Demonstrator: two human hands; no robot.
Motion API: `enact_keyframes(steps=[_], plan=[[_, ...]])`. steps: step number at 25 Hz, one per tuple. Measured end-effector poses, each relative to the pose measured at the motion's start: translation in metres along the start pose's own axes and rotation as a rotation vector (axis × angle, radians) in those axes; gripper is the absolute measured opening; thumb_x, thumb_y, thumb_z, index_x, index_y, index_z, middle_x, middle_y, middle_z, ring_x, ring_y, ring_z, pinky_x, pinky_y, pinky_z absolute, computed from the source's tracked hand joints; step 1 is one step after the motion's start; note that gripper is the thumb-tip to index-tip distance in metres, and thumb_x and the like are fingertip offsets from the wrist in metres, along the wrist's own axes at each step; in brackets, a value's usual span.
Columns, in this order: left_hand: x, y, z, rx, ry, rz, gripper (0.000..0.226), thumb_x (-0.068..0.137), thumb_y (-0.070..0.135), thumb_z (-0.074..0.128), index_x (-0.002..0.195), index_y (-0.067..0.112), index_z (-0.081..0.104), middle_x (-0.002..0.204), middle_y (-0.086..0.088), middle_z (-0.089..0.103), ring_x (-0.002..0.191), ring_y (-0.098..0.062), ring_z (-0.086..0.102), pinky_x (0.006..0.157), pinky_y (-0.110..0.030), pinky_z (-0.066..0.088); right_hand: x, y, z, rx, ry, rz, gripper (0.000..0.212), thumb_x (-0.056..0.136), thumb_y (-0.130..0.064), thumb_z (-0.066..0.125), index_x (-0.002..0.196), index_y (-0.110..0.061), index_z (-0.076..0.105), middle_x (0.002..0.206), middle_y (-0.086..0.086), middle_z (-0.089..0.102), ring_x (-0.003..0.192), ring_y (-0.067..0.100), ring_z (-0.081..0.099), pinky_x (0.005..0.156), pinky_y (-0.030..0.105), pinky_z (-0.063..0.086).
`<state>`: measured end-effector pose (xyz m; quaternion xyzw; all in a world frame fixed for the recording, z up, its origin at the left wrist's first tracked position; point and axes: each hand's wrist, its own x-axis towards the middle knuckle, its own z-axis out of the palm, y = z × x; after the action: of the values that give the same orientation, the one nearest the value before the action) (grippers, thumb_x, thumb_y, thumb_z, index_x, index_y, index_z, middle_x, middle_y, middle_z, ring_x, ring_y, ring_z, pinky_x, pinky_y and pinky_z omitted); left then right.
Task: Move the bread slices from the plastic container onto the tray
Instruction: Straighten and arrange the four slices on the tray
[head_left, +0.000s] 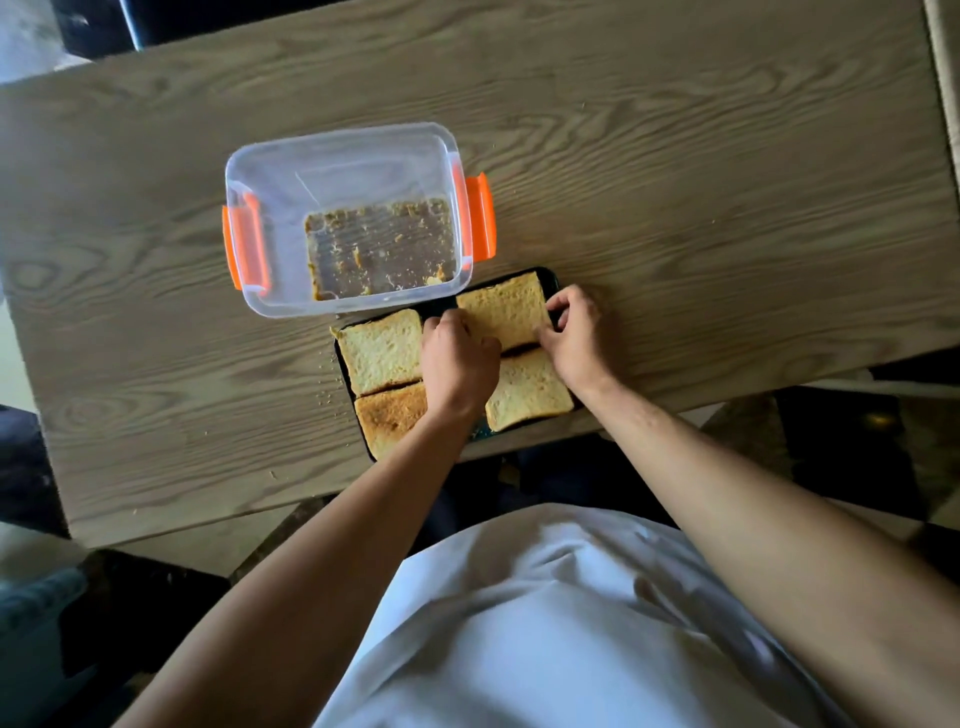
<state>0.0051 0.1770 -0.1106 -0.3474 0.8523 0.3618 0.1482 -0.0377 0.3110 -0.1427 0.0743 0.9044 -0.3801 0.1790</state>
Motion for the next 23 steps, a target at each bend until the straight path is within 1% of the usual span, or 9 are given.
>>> enact_keyframes(steps=[1, 3, 6, 8, 11, 14, 16, 19, 23], plan=[[0.000, 0.001, 0.001, 0.011, -0.003, -0.001, 0.027, 0.077, 0.014, 0.065, 0.100, 0.000, 0.063, 0.102, -0.017, 0.062, 0.089, -0.027, 0.050, 0.065, -0.024, 0.025, 0.002, 0.003, -0.001, -0.037, 0.004, 0.012, 0.025, 0.079, -0.008, 0.076, 0.098, -0.004, 0.060, 0.084, 0.002, 0.049, 0.079, 0.021, 0.049, 0.071, 0.037, 0.040], [0.000, 0.005, 0.004, 0.014, -0.008, 0.003, 0.028, 0.078, 0.015, 0.066, 0.102, 0.002, 0.064, 0.103, -0.014, 0.061, 0.086, -0.023, 0.048, 0.068, -0.025, 0.028, 0.006, 0.009, -0.005, -0.063, 0.018, 0.032, 0.027, 0.078, -0.016, 0.079, 0.095, -0.009, 0.060, 0.086, 0.002, 0.052, 0.078, 0.019, 0.052, 0.070, 0.034, 0.040], [0.000, 0.011, 0.009, 0.013, 0.006, 0.013, 0.025, 0.078, 0.015, 0.067, 0.100, 0.004, 0.064, 0.102, -0.012, 0.060, 0.083, -0.021, 0.047, 0.069, -0.026, 0.032, 0.009, 0.010, -0.013, -0.059, 0.038, 0.047, 0.028, 0.077, -0.020, 0.080, 0.094, -0.011, 0.060, 0.082, -0.002, 0.055, 0.072, 0.014, 0.051, 0.064, 0.030, 0.036], [-0.001, 0.015, 0.011, 0.006, 0.016, 0.021, 0.023, 0.078, 0.014, 0.066, 0.099, 0.005, 0.065, 0.101, -0.009, 0.058, 0.082, -0.021, 0.047, 0.069, -0.024, 0.031, 0.010, 0.009, -0.018, -0.077, 0.028, 0.058, 0.028, 0.077, -0.023, 0.080, 0.095, -0.011, 0.062, 0.081, -0.002, 0.057, 0.071, 0.014, 0.053, 0.063, 0.027, 0.035], [-0.004, 0.017, 0.012, -0.017, 0.017, 0.031, 0.027, 0.078, 0.011, 0.065, 0.104, 0.005, 0.065, 0.099, -0.006, 0.053, 0.087, -0.025, 0.053, 0.068, -0.019, 0.029, 0.008, 0.005, -0.024, -0.073, 0.003, 0.062, 0.028, 0.079, -0.023, 0.080, 0.096, -0.010, 0.063, 0.080, 0.000, 0.058, 0.072, 0.016, 0.054, 0.065, 0.029, 0.038], [-0.008, 0.012, 0.009, -0.040, 0.021, 0.021, 0.042, 0.080, 0.012, 0.065, 0.121, 0.007, 0.062, 0.112, -0.010, 0.056, 0.098, -0.028, 0.056, 0.084, -0.028, 0.042, 0.000, 0.002, -0.029, -0.041, 0.021, 0.016, 0.025, 0.080, -0.021, 0.078, 0.095, -0.008, 0.063, 0.076, 0.001, 0.057, 0.069, 0.016, 0.052, 0.062, 0.030, 0.038], [-0.015, 0.002, 0.005, -0.035, 0.034, 0.018, 0.044, 0.082, 0.013, 0.065, 0.125, 0.007, 0.058, 0.118, -0.013, 0.055, 0.101, -0.029, 0.057, 0.088, -0.031, 0.045, -0.011, 0.005, -0.033, -0.031, 0.018, -0.033, 0.022, 0.081, -0.019, 0.077, 0.093, -0.009, 0.063, 0.075, 0.002, 0.058, 0.066, 0.015, 0.052, 0.059, 0.029, 0.038], [-0.029, -0.021, 0.000, 0.005, 0.009, -0.031, 0.041, 0.085, 0.019, 0.065, 0.124, 0.008, 0.057, 0.119, -0.013, 0.056, 0.099, -0.028, 0.058, 0.080, -0.026, 0.040, -0.031, 0.016, -0.036, -0.091, -0.055, -0.062, 0.028, 0.081, -0.023, 0.078, 0.100, -0.011, 0.061, 0.086, 0.006, 0.062, 0.076, 0.020, 0.057, 0.064, 0.032, 0.043], [-0.045, -0.036, 0.003, -0.019, -0.062, -0.147, 0.040, 0.084, 0.023, 0.068, 0.119, 0.007, 0.059, 0.106, -0.010, 0.067, 0.097, -0.027, 0.061, 0.082, -0.037, 0.050, -0.048, 0.034, -0.032, -0.179, -0.066, -0.079, 0.050, 0.077, -0.030, 0.081, 0.112, -0.007, 0.055, 0.105, 0.012, 0.061, 0.096, 0.028, 0.057, 0.072, 0.030, 0.036]])
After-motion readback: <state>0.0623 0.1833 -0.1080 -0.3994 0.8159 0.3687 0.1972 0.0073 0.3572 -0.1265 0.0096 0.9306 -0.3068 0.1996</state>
